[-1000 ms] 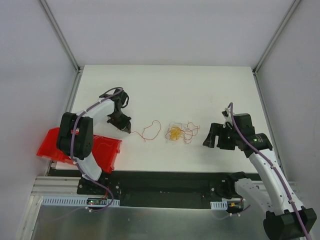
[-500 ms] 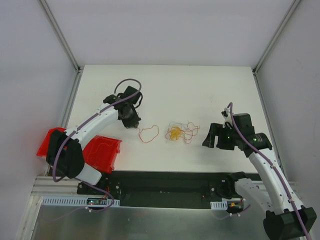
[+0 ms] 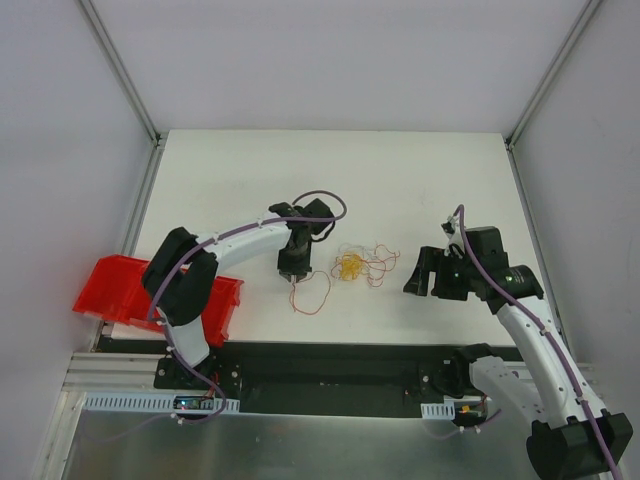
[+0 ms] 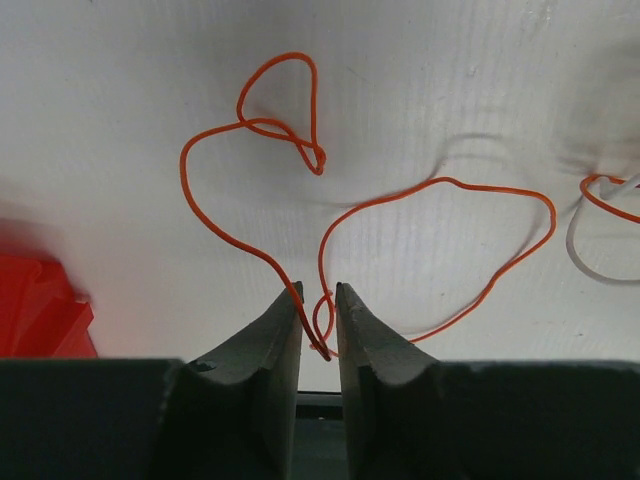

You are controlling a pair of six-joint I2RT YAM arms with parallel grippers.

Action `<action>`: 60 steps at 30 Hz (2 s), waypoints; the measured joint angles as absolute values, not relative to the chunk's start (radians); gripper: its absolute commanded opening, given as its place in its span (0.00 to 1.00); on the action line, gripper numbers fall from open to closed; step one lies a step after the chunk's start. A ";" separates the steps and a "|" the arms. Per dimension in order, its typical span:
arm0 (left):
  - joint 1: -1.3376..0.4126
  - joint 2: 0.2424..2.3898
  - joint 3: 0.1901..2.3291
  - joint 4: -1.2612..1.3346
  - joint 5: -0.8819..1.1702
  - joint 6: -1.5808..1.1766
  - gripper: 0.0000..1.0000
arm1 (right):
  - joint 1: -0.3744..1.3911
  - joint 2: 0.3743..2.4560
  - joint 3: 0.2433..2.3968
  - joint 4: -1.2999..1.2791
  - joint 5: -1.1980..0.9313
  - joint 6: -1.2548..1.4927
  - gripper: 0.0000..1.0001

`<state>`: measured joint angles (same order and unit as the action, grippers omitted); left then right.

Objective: Untangle the cables

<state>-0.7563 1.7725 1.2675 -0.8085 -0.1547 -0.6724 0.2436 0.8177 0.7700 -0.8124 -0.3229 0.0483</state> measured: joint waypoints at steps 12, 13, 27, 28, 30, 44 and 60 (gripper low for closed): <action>-0.756 1.618 1.260 -0.775 -0.132 -0.604 0.99 | 0.244 0.817 0.770 -0.812 -0.323 0.047 0.81; -0.755 1.598 1.260 -0.771 -0.131 -0.593 0.99 | 0.244 0.818 0.770 -0.812 -0.323 0.047 0.81; -0.636 1.722 1.260 -0.765 0.031 -0.323 0.94 | 0.244 0.826 0.770 -0.812 -0.323 0.047 0.81; -0.643 1.732 1.260 -0.765 0.030 -0.295 0.92 | 0.244 0.826 0.770 -0.812 -0.323 0.047 0.81; -0.658 1.748 1.260 -0.765 0.026 -0.248 0.89 | 0.244 0.826 0.770 -0.812 -0.323 0.048 0.81; -0.748 1.829 1.260 -0.769 -0.093 -0.143 0.62 | 0.244 0.825 0.770 -0.811 -0.323 0.048 0.81; -0.804 1.802 1.242 -0.810 -0.189 -0.205 0.00 | 0.244 0.841 0.768 -0.809 -0.324 0.048 0.81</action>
<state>-0.8036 1.8023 1.2419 -0.8104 -0.1886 -0.2054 0.2436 0.8406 0.7681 -0.8085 -0.3244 0.0479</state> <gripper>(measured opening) 0.009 0.807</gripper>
